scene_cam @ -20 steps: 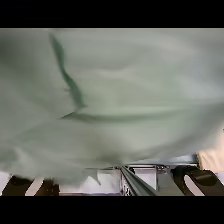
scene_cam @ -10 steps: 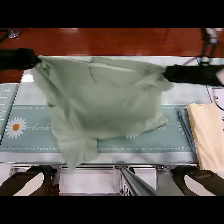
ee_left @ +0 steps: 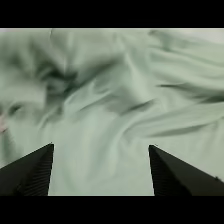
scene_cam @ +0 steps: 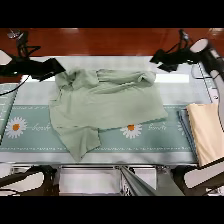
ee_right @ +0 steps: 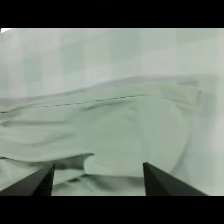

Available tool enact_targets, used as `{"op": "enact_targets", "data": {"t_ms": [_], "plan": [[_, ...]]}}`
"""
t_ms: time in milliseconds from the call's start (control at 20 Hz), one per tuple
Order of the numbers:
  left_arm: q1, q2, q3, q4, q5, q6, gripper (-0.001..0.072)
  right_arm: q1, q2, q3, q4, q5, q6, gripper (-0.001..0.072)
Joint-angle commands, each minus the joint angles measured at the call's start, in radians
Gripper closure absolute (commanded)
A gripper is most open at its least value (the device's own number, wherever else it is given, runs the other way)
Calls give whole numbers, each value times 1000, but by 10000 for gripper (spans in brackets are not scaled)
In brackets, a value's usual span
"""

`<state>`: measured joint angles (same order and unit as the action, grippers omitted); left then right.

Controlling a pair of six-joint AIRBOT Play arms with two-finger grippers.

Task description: Fold the shirts.

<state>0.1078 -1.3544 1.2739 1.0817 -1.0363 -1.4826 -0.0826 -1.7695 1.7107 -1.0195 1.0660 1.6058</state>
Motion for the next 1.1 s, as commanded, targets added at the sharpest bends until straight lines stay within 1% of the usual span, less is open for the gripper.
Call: {"op": "enact_targets", "data": {"t_ms": [0, 50, 100, 150, 200, 250, 300, 350, 400, 450, 500, 550, 700, 800, 850, 900, 950, 1050], "plan": [[161, -2, -24, 119, -286, -11, 4, -153, 50, 50, -231, 313, -15, 88], [214, 21, -87, 123, -333, -4, 4, -186, 113, -17, -349, 326, 2, 92], [263, 62, -191, 119, -345, -4, 4, -217, 194, -127, -461, 304, 49, 100], [297, 111, -308, 100, -331, 3, 4, -248, 278, -261, -485, 241, 77, 100], [327, 168, -435, 74, -289, 22, 4, -282, 375, -423, -424, 145, 72, 99], [354, 222, -541, 48, -241, 31, 4, -309, 468, -582, -318, 60, 32, 99], [389, 278, -638, 20, -192, 31, 4, -328, 546, -716, -196, 11, -35, 99], [423, 321, -711, -27, -159, 42, 5, -340, 613, -833, -77, -16, -108, 99], [458, 351, -774, -103, -149, 85, 4, -340, 669, -933, 18, -28, -174, 99], [481, 357, -819, -180, -147, 133, 4, -339, 704, -1002, 72, -37, -202, 99], [485, 352, -853, -225, -133, 166, 5, -340, 728, -1060, 129, -42, -232, 99], [479, 343, -878, -249, -103, 169, 5, -340, 737, -1098, 154, -45, -246, 99], [425, 312, -920, -377, -5, 264, 6, -340, 736, -1138, 157, -45, -246, 99], [357, 293, -922, -421, 73, 286, 14, -340, 736, -1138, 153, -42, -245, 99], [322, 288, -922, -438, 112, 286, 136, -340, 736, -1138, 140, -42, -241, 99], [293, 288, -921, -447, 133, 287, 390, -339, 733, -1138, 121, -38, -231, 99], [268, 288, -916, -447, 141, 301, 689, -340, 724, -1138, 103, -24, -228, 99], [246, 288, -894, -447, 135, 321, 688, -339, 678, -1138, 86, -4, -208, 99]]}}
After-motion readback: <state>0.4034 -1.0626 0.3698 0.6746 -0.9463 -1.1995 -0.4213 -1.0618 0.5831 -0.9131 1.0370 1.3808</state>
